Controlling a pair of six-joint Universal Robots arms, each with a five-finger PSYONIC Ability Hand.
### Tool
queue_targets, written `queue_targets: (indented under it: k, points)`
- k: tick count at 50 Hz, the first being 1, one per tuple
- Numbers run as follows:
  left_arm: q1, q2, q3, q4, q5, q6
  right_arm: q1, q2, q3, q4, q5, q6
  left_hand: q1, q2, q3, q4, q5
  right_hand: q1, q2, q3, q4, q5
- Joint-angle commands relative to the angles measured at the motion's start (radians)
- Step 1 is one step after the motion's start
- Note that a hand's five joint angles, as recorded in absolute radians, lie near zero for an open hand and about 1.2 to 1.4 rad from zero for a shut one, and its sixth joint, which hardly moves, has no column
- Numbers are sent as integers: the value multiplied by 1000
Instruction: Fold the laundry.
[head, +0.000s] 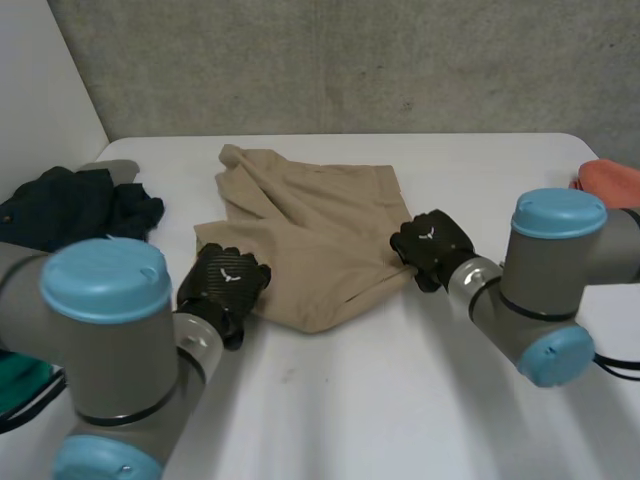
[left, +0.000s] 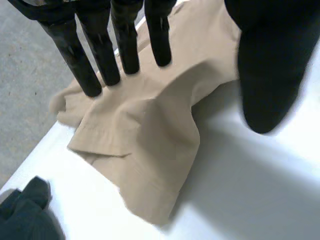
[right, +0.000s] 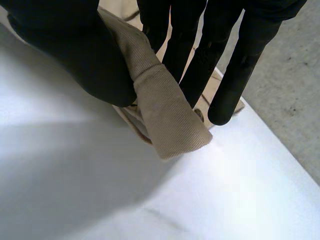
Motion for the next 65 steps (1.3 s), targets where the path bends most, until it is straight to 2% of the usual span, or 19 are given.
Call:
queue_targets:
  k: [1, 4, 5, 12, 16, 20, 30, 39, 43, 44, 47, 50, 55, 59, 63, 65]
  points:
    - [98, 139, 15, -165, 59, -60, -9, -102, 143, -32, 1, 5, -50, -83, -94, -83, -85, 280, 206, 205, 198, 204]
    - [152, 147, 23, -172, 106, -72, -15, -116, 171, -48, 1, 1, -27, -59, -71, -59, -61, 280, 206, 205, 198, 204]
    - [188, 142, 29, -176, 145, -78, -20, -122, 181, -57, 2, -1, -3, -36, -47, -36, -38, 280, 206, 205, 198, 204]
    - [299, 72, 57, -231, 300, -112, -46, -119, 194, -79, 10, -19, 117, 84, 73, 84, 82, 280, 206, 205, 198, 204]
    - [324, 12, 75, -259, 372, -117, -46, -119, 203, -79, 8, -32, 228, 196, 184, 196, 194, 280, 206, 205, 198, 204]
    - [336, -37, 91, -247, 409, -120, -37, -119, 210, -83, 8, -35, 255, 223, 211, 223, 221, 280, 206, 205, 198, 204]
    - [321, -103, 101, -150, 413, -137, -34, -117, 215, -83, 13, -35, 258, 226, 214, 226, 224, 280, 206, 205, 198, 204]
    - [295, -120, 72, -144, 396, -111, -38, -116, 212, -83, 16, -30, 270, 237, 226, 237, 235, 280, 206, 205, 198, 204]
    - [291, -143, 72, -130, 376, -91, -34, -117, 212, -82, 19, -30, 448, 416, 404, 416, 414, 280, 206, 205, 198, 204]
    - [291, -152, 74, -126, 364, -83, -32, -117, 212, -80, 22, -33, 655, 623, 611, 623, 621, 280, 206, 205, 198, 204]
    - [291, -154, 77, -126, 341, -74, -31, -122, 210, -72, 27, -35, 1014, 982, 971, 982, 980, 280, 206, 205, 198, 204]
    - [287, -123, 71, -150, 301, -63, -31, -142, 207, -31, 27, -42, 1015, 983, 971, 983, 981, 280, 206, 205, 198, 204]
    - [258, -10, 9, -280, 232, -43, -31, -226, 201, 131, 19, -111, 1015, 983, 971, 983, 981, 280, 206, 205, 198, 204]
    - [216, 87, -81, -455, 186, 50, -37, -281, 206, 324, 27, -251, 1015, 983, 971, 983, 981, 280, 206, 205, 198, 204]
    - [193, 142, -141, -585, 172, 154, -50, -303, 238, 632, 48, -434, 1015, 983, 971, 983, 981, 280, 206, 205, 198, 204]
    - [187, 160, -150, -600, 169, 176, -57, -308, 238, 708, 53, -473, 1015, 983, 971, 983, 981, 280, 206, 205, 198, 204]
